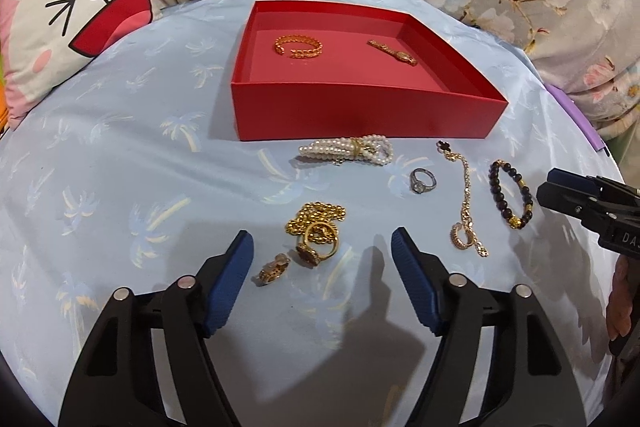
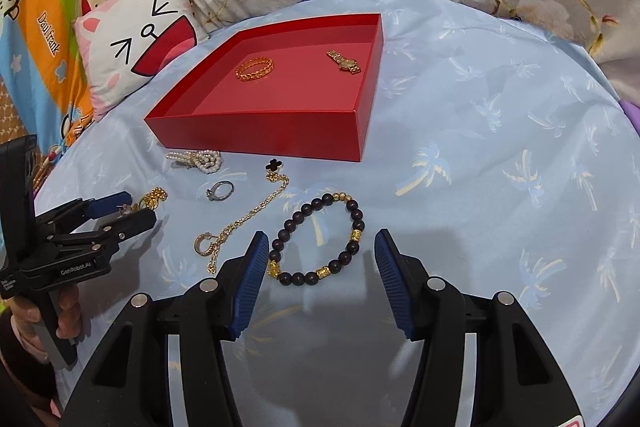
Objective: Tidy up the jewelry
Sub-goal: 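Grasp a small gold hoop earring with the left tool, then grasp the pearl bow bracelet with the right tool while the left tool holds the earring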
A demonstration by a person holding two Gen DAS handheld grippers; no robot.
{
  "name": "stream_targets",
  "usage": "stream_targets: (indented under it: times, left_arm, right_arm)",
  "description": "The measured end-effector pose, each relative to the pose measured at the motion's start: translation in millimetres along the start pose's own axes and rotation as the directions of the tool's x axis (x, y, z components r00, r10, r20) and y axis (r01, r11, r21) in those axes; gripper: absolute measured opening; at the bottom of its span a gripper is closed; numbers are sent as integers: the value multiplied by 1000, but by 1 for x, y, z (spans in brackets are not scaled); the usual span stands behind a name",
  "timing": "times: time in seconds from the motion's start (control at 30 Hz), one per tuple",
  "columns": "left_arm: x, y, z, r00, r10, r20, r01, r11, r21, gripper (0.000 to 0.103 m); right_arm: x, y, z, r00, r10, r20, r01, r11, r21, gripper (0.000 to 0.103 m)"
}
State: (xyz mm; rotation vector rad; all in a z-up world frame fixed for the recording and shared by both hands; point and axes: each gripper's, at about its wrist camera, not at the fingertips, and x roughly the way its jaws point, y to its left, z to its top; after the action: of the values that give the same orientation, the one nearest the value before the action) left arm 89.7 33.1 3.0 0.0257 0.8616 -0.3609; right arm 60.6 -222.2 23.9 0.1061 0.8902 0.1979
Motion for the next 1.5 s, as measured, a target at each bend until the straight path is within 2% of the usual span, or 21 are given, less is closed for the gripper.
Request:
stream_targets:
  times: [0.13,0.37,0.53,0.77,0.93,1.1,1.2,1.37,1.5]
  left_arm:
    - [1,-4,1,1000,-31,-1,31,999,19,61]
    - [3,-6,2,1000,-28,-9,29,999,31,60]
    - [0,-16,-3,998,-58,-17,59,996,67,47]
    - [1,-18,-3,997,-74,-19,75,995,68,46]
    - [2,-20,-2,998,-56,-18,57,996,74,46]
    - [2,-19,-3,998,-62,-17,63,996,67,26]
    - [1,-18,-5,998,-66,-18,67,996,64,19]
    - [-1,-19,-7,996,-82,-21,83,995,60,12]
    - [-3,-21,-10,995,-99,-24,100,994,53,12]
  right_arm:
    - [-1,1,0,1000,4,1,-4,1000,0,55]
    - [-3,3,1,1000,7,6,-7,1000,-4,55]
    - [-4,5,0,1000,4,10,-4,1000,-4,55]
    - [-5,4,0,1000,1,16,-1,1000,-3,55]
    - [-5,4,0,1000,1,13,-1,1000,-5,55]
    - [-5,6,-1,1000,-9,17,9,1000,-13,55]
    - [-6,5,0,1000,-12,20,12,1000,-12,55]
    - [-6,5,0,1000,-12,20,12,1000,-12,55]
    - [-6,6,-1,999,-27,25,27,999,-25,55]
